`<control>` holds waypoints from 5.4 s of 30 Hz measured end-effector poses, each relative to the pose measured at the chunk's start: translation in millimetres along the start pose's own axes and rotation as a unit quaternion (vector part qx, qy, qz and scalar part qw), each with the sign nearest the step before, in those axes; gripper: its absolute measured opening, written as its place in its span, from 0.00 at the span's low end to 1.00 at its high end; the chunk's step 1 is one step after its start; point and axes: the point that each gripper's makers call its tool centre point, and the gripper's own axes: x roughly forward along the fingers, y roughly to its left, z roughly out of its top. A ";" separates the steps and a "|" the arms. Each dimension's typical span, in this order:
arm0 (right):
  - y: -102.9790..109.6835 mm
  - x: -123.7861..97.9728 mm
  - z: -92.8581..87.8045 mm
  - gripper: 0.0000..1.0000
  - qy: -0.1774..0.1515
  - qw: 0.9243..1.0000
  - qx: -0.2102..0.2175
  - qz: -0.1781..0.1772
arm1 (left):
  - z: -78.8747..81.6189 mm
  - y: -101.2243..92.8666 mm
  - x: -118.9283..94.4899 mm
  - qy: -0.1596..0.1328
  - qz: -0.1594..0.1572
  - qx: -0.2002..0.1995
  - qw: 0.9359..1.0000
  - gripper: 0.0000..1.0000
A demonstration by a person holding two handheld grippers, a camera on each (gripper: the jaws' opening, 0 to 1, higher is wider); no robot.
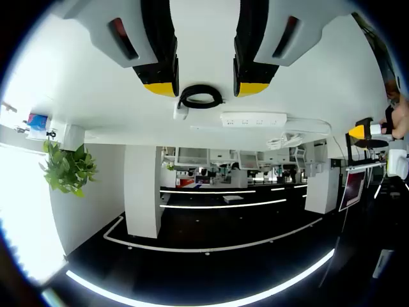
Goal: Straighten the power strip on the desk, plug the charger into it
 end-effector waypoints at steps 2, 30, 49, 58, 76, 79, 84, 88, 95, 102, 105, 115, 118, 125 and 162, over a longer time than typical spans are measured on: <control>-0.2 0.1 -0.2 0.34 0.000 1.000 0.000 0.000 | -0.4 -0.3 0.1 0.000 -0.001 0.000 1.000 0.51; -3.7 0.4 0.0 0.34 -0.004 1.000 0.008 -0.006 | -3.5 2.1 -0.1 0.004 0.005 -0.006 1.000 0.52; -6.7 2.5 -7.4 0.34 0.012 1.000 0.005 -0.008 | -12.6 -7.8 5.4 0.027 -0.014 0.005 1.000 0.54; -8.3 2.2 -6.7 0.34 0.013 1.000 0.003 -0.008 | -11.8 -9.6 7.6 0.029 -0.018 0.010 0.999 0.54; -12.4 10.6 6.7 0.35 -0.002 1.000 -0.002 0.000 | -0.2 -14.3 15.8 0.000 -0.035 -0.009 0.999 0.54; -14.6 12.9 11.8 0.35 -0.011 1.000 -0.009 -0.001 | 2.2 -13.0 17.6 -0.007 -0.035 -0.011 0.999 0.54; -15.1 17.8 17.3 0.35 -0.017 1.000 -0.016 0.005 | 7.0 -11.2 20.0 -0.020 -0.039 -0.012 0.999 0.53; -13.7 21.0 21.6 0.35 -0.021 0.999 -0.019 0.016 | 11.4 -10.0 21.4 -0.031 -0.042 -0.014 0.999 0.53; -21.8 24.6 36.7 0.35 -0.040 0.999 -0.029 0.013 | 18.6 -9.9 25.3 -0.045 -0.052 -0.021 0.997 0.53; -27.8 34.1 45.5 0.34 -0.048 0.998 -0.033 0.021 | 26.3 -13.4 30.2 -0.057 -0.064 -0.022 0.996 0.53; -29.4 37.8 47.0 0.34 -0.049 0.998 -0.033 0.025 | 28.7 -14.7 32.9 -0.060 -0.070 -0.025 0.995 0.52; -32.3 50.9 50.7 0.35 -0.053 0.997 -0.034 0.036 | 39.2 -13.7 39.6 -0.080 -0.082 -0.033 0.993 0.52; -31.6 56.9 51.0 0.34 -0.050 0.997 -0.039 0.041 | 40.8 -13.3 43.9 -0.081 -0.086 -0.030 0.993 0.51; -26.2 72.5 56.8 0.34 -0.040 0.995 -0.074 0.052 | 37.6 -12.7 53.5 -0.073 -0.093 -0.030 0.993 0.51; 14.0 128.1 32.8 0.31 0.013 0.978 -0.122 0.171 | 33.1 -26.5 85.0 -0.055 -0.163 -0.050 0.984 0.46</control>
